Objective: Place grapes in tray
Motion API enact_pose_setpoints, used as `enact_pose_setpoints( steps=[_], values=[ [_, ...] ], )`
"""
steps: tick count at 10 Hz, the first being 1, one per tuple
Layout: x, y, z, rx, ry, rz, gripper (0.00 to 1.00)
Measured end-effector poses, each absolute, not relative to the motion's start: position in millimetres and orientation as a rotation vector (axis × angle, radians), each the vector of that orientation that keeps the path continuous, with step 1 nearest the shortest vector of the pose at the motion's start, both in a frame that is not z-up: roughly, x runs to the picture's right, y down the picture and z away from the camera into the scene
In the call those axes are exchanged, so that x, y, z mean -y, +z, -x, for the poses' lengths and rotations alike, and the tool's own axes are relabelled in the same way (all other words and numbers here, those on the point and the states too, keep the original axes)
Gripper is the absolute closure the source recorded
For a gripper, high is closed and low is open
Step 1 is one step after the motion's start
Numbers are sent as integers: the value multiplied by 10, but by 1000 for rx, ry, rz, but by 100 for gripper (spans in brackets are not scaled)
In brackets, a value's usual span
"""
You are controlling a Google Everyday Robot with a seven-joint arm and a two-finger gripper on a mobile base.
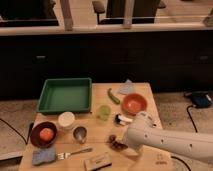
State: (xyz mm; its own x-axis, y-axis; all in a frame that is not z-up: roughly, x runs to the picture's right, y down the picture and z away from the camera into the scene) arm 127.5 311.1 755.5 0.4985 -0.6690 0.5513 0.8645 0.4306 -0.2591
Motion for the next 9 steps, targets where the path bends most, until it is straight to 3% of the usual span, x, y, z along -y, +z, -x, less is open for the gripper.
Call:
enact_pose_setpoints(
  steps=[9],
  values=[
    [-3114,7561,-1232,406,-1031,559,20]
  ],
)
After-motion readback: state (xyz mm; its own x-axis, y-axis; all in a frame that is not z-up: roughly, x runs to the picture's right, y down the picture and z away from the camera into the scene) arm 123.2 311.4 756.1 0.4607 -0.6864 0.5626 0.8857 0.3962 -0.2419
